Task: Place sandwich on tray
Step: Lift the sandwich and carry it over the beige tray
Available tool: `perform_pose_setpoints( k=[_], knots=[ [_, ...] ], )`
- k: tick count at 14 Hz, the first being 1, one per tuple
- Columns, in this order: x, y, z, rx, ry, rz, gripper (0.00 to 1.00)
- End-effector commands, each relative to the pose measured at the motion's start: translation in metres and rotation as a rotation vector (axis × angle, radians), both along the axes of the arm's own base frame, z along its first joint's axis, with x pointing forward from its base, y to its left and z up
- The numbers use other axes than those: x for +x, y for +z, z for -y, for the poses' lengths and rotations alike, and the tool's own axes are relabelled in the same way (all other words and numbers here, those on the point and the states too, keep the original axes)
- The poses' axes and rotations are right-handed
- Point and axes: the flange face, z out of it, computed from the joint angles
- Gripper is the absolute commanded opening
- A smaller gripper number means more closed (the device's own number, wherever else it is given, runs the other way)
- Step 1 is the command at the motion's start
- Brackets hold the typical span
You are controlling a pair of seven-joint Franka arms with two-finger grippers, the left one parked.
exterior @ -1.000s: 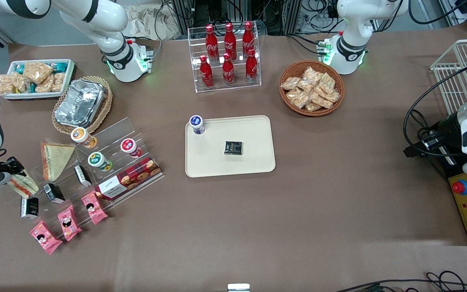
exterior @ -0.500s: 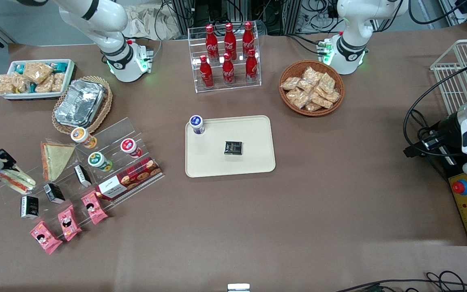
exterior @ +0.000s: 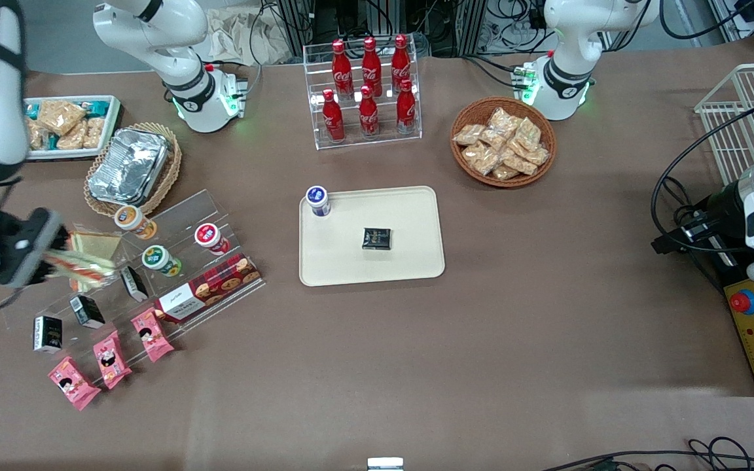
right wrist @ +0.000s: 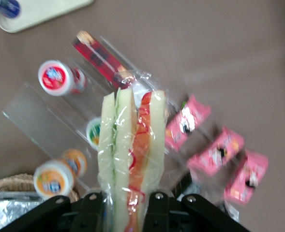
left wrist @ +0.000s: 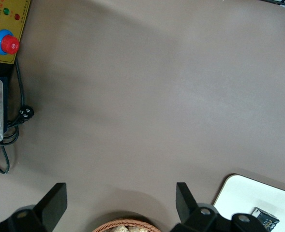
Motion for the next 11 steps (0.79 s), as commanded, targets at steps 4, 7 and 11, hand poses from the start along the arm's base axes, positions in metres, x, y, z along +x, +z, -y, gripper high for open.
perform_pose_setpoints(
  k=[4, 7, 11],
  knots=[
    [-0.009, -0.018, -0.19, 0.028, 0.215, 0.048, 0.0],
    [-0.016, -0.075, -0.283, 0.015, 0.267, 0.059, 0.0],
    [-0.039, -0.153, -0.385, 0.012, 0.265, 0.107, 0.0]
  ],
)
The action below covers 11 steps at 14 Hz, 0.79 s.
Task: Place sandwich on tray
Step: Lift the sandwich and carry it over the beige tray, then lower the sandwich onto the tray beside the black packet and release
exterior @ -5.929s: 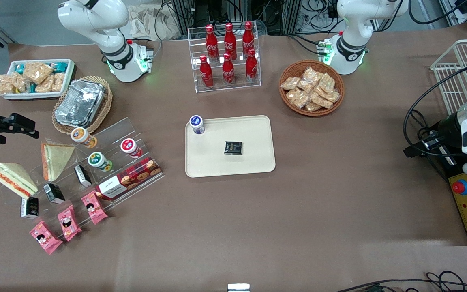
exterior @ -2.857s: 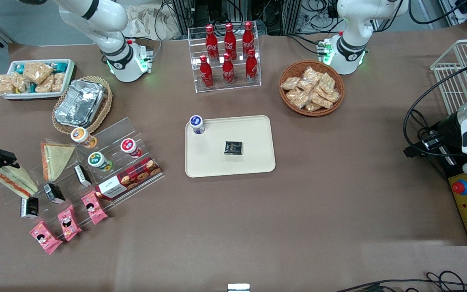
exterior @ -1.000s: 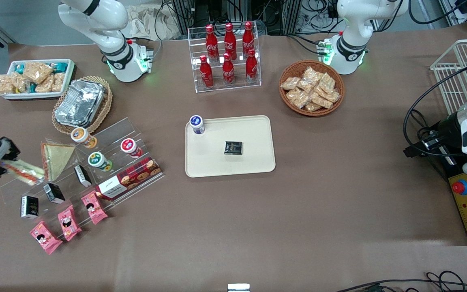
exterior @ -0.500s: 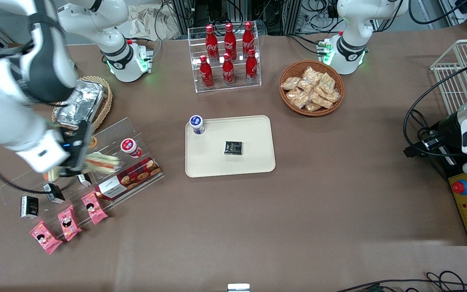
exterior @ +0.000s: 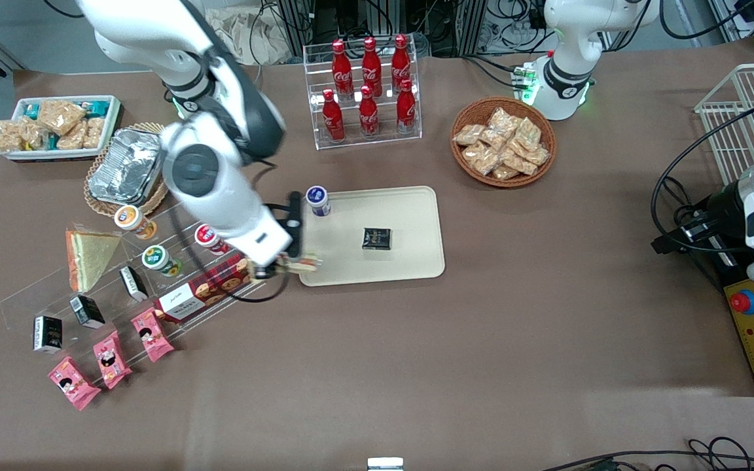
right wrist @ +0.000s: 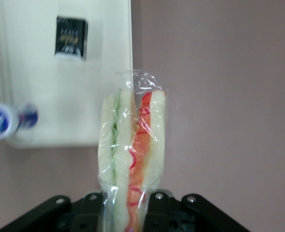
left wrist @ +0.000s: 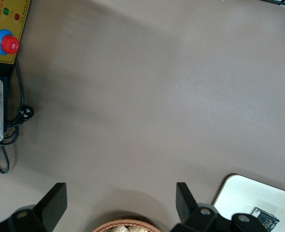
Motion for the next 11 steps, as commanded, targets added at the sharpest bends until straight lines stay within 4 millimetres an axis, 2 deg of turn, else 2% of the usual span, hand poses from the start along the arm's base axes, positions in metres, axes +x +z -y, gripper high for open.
perform_pose_setpoints(
  k=[1, 3, 5, 9, 11],
  knots=[
    [-0.011, -0.059, -0.052, 0.009, 0.031, 0.015, 0.0],
    [-0.03, -0.1, -0.087, 0.013, 0.086, 0.014, 0.0],
    [-0.047, -0.122, -0.109, 0.011, 0.114, 0.016, 0.0],
    [-0.062, -0.151, -0.124, -0.01, 0.059, -0.007, 0.0],
    [-0.062, -0.164, -0.123, -0.02, 0.003, -0.014, 0.0]
  ],
)
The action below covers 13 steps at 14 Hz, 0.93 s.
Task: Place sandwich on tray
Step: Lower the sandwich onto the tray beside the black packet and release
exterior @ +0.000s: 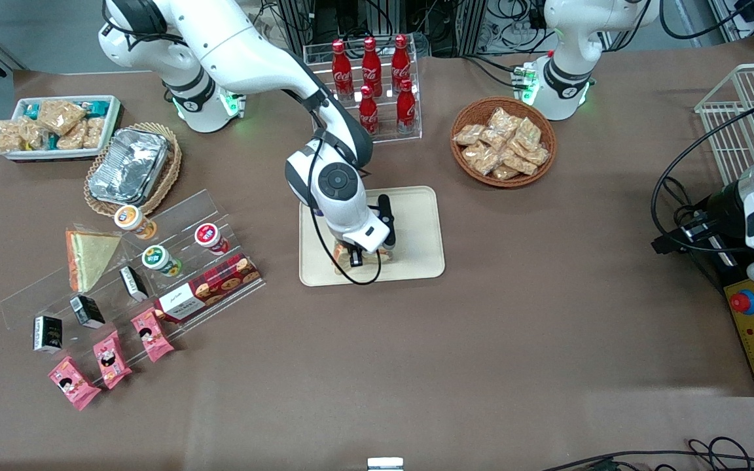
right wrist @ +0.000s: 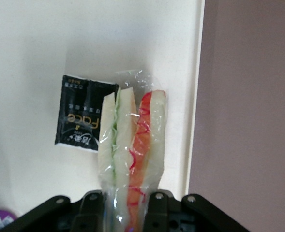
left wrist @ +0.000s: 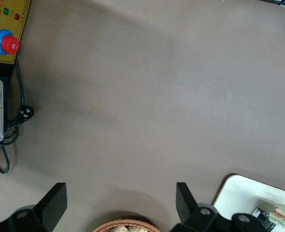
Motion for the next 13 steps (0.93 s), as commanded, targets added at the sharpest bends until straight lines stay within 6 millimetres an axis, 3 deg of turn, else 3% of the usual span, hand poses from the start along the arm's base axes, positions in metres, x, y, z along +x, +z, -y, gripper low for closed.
perform_pose_setpoints(
  k=[1, 4, 5, 6, 10, 13],
  knots=[
    [0.001, -0.02, -0.004, 0.003, -0.09, -0.004, 0.0],
    [0.009, -0.041, 0.0, 0.021, -0.148, 0.027, 0.08],
    [0.01, -0.046, 0.0, 0.025, -0.151, 0.032, 0.37],
    [0.012, -0.046, 0.002, 0.025, -0.154, 0.034, 0.97],
    [0.017, -0.02, 0.009, 0.033, -0.17, 0.034, 0.99],
    [0.04, 0.034, 0.044, 0.002, -0.219, 0.023, 0.99]
  ],
)
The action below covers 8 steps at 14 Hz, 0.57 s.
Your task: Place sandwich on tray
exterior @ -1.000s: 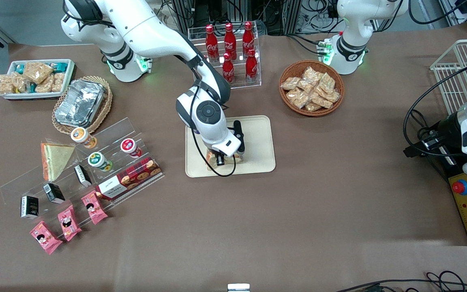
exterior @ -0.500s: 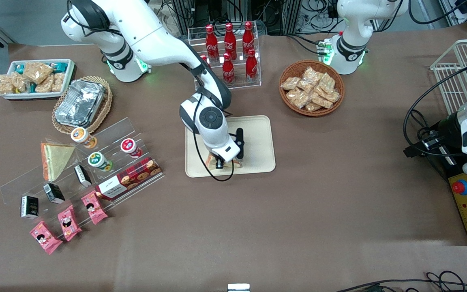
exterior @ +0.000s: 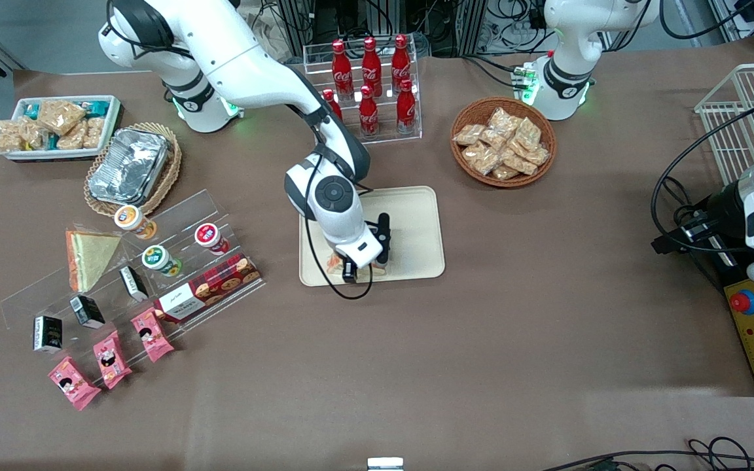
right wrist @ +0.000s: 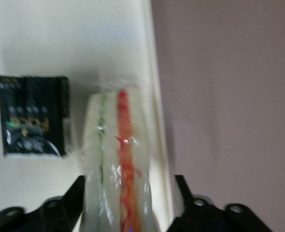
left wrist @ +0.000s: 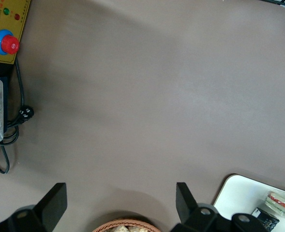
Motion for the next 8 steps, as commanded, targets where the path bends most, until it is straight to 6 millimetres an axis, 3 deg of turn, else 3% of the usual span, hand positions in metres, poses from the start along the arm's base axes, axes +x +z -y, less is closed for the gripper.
perform_pose_setpoints(
  k=[1, 3, 6, 8],
  knots=[
    [0.012, 0.064, 0.029, -0.005, -0.07, -0.048, 0.99],
    [0.033, 0.098, 0.068, -0.012, -0.184, -0.059, 0.99],
    [0.044, 0.154, 0.111, 0.003, -0.321, -0.073, 0.99],
    [0.052, 0.194, 0.156, 0.003, -0.455, -0.082, 0.99]
  ],
)
